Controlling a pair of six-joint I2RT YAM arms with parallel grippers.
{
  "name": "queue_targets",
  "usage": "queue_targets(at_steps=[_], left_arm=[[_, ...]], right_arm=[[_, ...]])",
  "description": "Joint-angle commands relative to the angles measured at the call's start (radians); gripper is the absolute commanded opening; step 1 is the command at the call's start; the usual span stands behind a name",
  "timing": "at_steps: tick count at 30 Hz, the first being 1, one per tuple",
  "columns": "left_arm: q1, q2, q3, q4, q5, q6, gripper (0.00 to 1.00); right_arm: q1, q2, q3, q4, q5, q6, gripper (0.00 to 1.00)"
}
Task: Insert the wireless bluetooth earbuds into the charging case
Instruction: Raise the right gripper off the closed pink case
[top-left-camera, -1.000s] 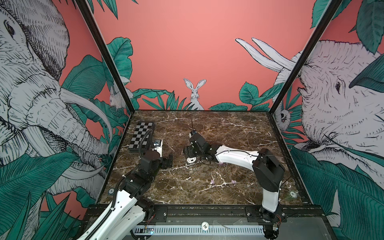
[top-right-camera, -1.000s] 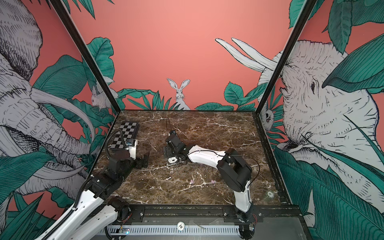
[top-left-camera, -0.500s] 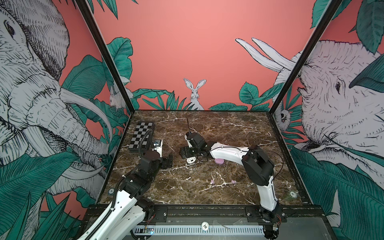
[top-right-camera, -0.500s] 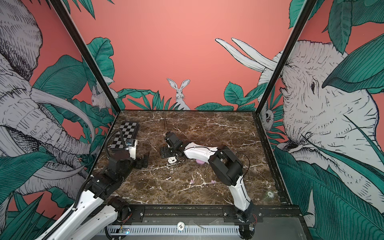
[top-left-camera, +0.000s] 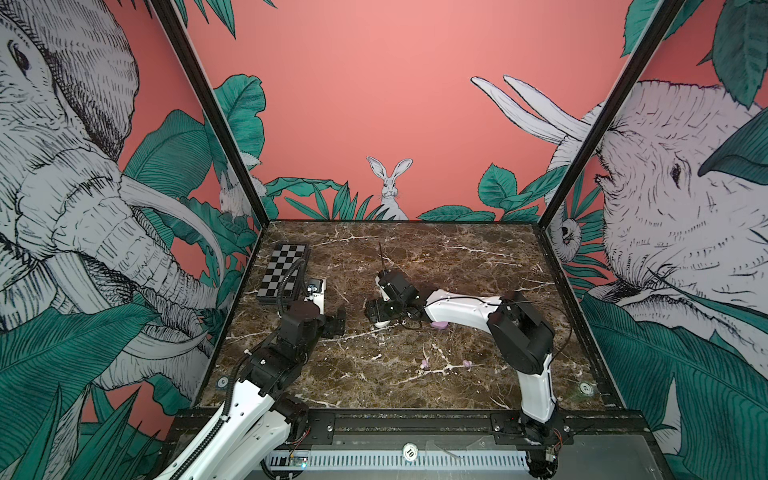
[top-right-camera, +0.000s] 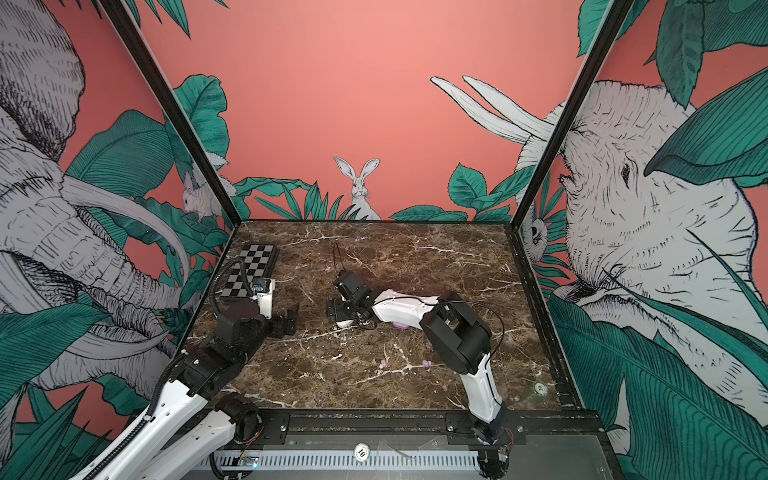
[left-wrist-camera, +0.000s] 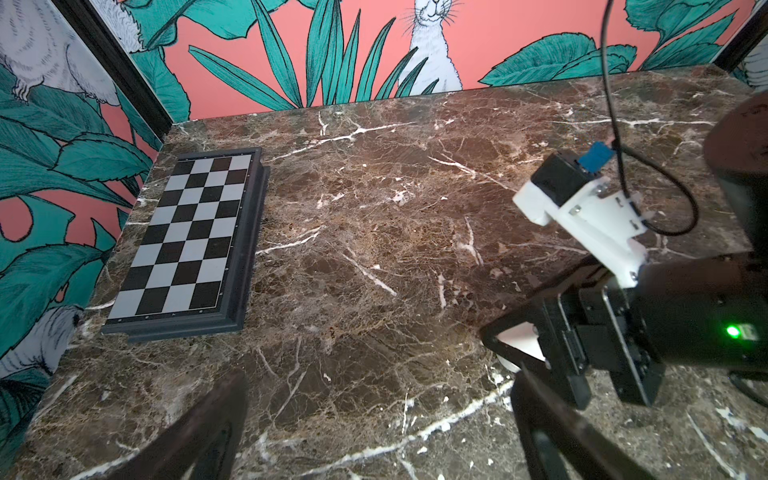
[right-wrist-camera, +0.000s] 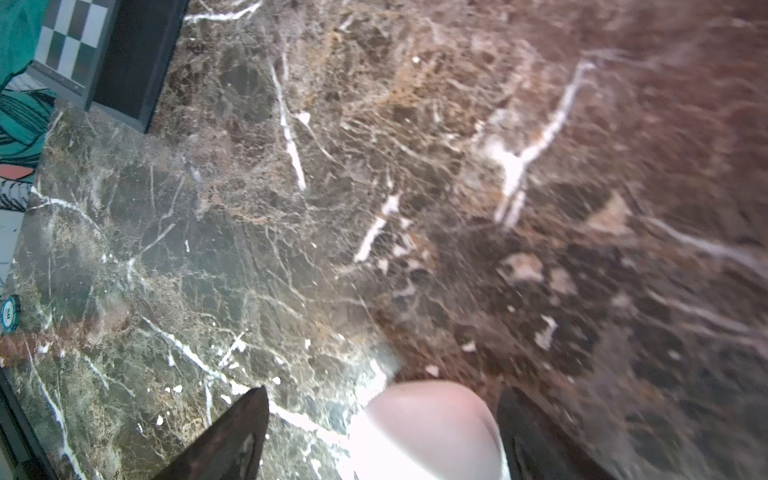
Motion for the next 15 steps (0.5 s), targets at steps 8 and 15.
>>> queue_targets(at_steps=[8,15], left_arm=[[-0.003,0.003,0.017,0.014,-0.001,0.009,0.99],[-0.003,0.001,0.017,0.011,-0.003,0.009,0.99]], right_arm=[[0.054,-0.168,-0.139,0.04,0.127,0.087,0.92],[0.111,-0.142,-0.201,0.124,0.147,0.181,0.98]])
